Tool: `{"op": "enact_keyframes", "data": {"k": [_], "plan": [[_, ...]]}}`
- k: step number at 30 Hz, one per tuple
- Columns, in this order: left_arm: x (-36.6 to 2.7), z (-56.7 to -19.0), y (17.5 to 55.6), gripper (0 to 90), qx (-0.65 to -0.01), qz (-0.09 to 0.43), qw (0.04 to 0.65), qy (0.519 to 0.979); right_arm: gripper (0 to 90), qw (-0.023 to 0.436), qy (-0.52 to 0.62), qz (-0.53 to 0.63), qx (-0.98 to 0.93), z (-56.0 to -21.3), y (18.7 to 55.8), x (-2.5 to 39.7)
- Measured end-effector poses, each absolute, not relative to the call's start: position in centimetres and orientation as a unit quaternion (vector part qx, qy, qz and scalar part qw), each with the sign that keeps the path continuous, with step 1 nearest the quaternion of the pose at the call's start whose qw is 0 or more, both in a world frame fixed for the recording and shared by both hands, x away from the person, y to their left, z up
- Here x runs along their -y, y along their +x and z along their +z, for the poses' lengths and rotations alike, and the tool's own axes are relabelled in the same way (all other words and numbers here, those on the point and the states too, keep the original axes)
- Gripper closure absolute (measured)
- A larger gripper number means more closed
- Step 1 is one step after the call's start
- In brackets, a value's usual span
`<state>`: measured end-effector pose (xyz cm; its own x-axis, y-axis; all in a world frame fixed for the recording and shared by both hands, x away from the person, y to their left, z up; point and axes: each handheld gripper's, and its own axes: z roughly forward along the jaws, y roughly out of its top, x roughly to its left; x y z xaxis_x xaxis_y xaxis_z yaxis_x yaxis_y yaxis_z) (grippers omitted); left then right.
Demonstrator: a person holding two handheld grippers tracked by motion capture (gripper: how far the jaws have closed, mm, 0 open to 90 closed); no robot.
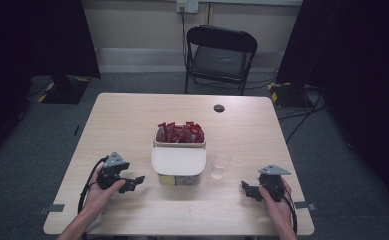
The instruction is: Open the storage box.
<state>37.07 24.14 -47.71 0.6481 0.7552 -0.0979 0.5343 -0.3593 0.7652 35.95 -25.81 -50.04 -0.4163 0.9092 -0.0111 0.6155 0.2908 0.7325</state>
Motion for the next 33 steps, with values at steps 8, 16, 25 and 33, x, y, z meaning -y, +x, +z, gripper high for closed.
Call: {"op": "enact_keyframes", "data": {"k": [8,16,25,33], "plan": [[-22.9,-47.3,36.8,18.6,-0.382,0.127,0.417,0.815,11.8,0.219,0.493,0.334,-0.773,-50.0,36.0,25.8],[-22.2,-46.9,36.8,18.5,-0.365,0.116,0.437,0.814,11.8,0.220,0.493,0.334,-0.773,-50.0,36.0,25.8],[-21.5,-46.7,36.6,17.9,-0.345,0.103,0.460,0.812,11.8,0.220,0.493,0.333,-0.773,-50.0,36.0,25.8],[-20.8,-46.1,37.1,17.8,-0.357,0.092,0.463,0.806,11.7,0.220,0.493,0.333,-0.773,-50.0,36.0,25.8]]}}
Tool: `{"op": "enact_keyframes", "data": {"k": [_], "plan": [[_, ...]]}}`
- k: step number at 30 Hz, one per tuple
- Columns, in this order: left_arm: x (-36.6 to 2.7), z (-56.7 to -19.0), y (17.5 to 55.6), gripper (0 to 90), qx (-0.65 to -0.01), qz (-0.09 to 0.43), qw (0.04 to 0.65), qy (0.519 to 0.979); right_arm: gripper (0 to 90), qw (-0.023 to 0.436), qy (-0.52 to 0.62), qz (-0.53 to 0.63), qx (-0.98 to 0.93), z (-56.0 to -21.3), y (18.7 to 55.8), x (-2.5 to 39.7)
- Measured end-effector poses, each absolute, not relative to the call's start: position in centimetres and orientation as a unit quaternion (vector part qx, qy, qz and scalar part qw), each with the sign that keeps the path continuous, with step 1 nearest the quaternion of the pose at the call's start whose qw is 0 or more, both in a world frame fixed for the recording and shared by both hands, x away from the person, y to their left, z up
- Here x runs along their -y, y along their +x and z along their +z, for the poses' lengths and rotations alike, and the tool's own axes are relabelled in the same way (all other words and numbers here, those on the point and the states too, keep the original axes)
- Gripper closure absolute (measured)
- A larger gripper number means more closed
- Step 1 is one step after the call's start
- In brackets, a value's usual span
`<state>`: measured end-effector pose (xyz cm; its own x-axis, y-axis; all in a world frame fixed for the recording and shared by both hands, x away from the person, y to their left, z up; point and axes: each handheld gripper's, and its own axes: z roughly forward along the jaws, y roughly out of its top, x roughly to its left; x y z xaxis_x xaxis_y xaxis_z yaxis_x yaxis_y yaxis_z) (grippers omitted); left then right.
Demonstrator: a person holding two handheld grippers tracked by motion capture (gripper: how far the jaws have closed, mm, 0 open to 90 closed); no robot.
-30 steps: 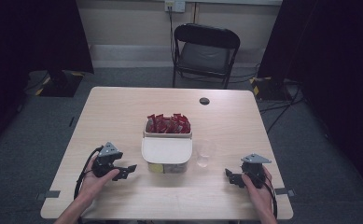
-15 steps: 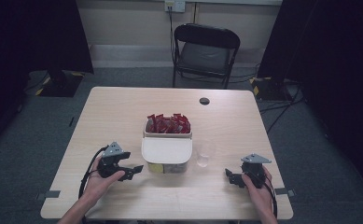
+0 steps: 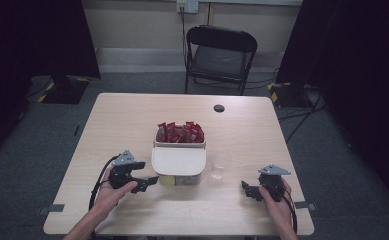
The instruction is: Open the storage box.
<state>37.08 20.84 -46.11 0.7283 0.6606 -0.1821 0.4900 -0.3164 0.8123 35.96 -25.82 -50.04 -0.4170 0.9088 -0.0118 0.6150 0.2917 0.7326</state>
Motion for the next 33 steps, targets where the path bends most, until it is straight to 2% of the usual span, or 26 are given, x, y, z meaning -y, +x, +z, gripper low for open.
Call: {"op": "enact_keyframes", "data": {"k": [33], "plan": [[-20.2,-44.6,37.3,15.6,-0.342,0.085,0.492,0.796,11.7,0.219,0.493,0.334,-0.773,-50.0,36.0,25.8]]}}
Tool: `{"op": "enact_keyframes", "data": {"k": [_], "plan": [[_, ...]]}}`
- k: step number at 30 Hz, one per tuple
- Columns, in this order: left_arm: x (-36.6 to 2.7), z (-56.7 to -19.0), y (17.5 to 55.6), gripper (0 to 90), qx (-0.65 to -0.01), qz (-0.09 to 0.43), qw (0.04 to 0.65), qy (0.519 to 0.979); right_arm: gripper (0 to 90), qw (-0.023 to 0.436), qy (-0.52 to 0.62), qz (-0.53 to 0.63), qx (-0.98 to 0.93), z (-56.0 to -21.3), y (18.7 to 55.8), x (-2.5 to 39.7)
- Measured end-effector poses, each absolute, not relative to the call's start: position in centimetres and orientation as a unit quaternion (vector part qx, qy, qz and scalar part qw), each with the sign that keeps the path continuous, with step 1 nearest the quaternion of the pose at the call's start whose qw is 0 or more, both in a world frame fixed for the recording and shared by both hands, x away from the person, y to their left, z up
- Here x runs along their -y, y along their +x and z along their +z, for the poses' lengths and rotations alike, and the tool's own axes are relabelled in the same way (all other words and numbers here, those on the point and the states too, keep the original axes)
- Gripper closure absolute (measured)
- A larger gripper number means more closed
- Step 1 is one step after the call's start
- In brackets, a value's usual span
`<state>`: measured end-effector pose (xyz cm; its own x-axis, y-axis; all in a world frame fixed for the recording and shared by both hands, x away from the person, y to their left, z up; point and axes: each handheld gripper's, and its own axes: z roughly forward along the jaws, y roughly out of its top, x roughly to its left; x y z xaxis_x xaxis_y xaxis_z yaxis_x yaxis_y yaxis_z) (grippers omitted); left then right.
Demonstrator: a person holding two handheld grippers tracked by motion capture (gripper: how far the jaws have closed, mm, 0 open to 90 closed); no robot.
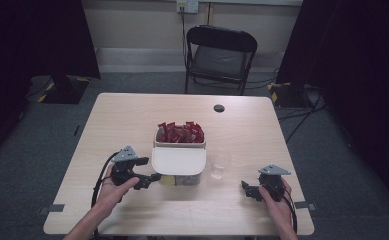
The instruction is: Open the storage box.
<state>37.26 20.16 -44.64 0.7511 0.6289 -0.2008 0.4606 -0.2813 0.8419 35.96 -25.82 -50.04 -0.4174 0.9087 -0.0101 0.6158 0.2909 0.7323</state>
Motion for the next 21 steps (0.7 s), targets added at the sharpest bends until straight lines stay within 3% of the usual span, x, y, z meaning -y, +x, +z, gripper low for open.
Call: {"op": "enact_keyframes", "data": {"k": [21], "plan": [[-20.6,-42.9,37.5,15.6,-0.341,0.089,0.504,0.789,11.8,0.220,0.493,0.334,-0.773,-50.0,36.0,25.8]]}}
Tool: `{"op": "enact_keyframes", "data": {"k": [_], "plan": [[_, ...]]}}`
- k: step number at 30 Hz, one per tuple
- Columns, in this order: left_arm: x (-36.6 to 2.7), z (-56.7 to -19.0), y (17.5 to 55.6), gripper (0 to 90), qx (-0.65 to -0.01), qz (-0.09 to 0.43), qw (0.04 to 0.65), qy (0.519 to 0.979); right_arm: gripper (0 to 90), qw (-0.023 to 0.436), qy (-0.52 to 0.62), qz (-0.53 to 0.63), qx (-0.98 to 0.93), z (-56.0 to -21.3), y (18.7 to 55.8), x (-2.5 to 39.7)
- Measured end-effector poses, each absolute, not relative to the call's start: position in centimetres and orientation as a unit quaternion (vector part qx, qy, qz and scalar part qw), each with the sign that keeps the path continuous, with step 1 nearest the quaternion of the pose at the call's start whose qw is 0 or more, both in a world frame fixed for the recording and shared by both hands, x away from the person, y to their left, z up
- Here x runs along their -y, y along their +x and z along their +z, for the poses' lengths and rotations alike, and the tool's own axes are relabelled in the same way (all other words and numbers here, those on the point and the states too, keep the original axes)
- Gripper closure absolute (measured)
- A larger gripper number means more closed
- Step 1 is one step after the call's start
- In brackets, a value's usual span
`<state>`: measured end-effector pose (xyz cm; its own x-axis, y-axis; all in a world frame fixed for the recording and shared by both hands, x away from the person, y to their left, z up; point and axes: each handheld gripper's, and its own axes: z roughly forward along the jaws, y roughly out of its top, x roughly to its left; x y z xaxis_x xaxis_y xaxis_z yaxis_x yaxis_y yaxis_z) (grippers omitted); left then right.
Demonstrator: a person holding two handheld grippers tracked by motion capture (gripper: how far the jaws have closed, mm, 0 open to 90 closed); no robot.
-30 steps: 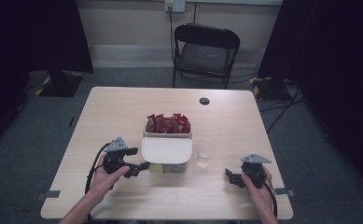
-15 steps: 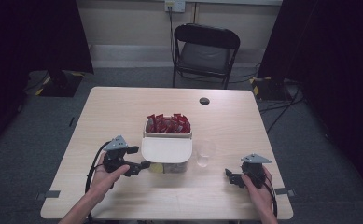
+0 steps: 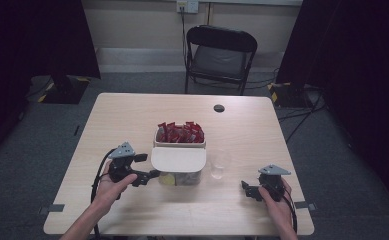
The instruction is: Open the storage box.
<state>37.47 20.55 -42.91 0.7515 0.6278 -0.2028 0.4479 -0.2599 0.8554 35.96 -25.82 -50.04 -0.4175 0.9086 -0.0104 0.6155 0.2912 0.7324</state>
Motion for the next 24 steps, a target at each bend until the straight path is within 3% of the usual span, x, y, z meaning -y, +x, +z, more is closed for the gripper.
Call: {"op": "enact_keyframes", "data": {"k": [24], "plan": [[-20.1,-39.9,39.1,15.9,-0.337,0.093,0.523,0.777,11.7,0.220,0.492,0.334,-0.773,-50.0,36.0,25.8]]}}
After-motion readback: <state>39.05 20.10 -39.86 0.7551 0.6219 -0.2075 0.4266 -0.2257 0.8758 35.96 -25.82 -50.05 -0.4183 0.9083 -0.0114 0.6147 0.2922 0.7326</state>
